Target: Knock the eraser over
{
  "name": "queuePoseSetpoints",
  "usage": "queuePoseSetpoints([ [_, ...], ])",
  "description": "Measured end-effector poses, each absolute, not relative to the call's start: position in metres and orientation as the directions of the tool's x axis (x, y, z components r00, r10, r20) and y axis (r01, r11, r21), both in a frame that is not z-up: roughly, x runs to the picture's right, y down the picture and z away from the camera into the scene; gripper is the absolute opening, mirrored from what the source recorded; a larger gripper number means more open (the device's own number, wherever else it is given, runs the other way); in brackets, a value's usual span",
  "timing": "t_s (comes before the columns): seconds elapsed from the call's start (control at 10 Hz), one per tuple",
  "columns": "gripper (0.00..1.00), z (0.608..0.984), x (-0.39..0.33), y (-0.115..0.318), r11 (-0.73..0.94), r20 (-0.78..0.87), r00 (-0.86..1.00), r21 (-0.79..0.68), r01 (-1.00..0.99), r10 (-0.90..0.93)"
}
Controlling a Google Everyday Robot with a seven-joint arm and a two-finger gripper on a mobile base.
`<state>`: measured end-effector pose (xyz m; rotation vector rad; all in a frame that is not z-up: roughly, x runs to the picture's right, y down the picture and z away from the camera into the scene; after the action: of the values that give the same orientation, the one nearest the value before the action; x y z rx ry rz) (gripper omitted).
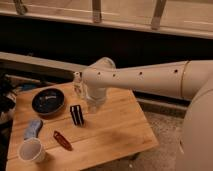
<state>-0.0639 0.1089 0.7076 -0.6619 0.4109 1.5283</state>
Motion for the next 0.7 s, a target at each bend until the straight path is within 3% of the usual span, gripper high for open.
queuePoseSetpoints([
  [0.7,0.0,0.7131,-0.0665,0.1148,-0.055,-0.653,0.034,-0.115,-0.992,0.757],
])
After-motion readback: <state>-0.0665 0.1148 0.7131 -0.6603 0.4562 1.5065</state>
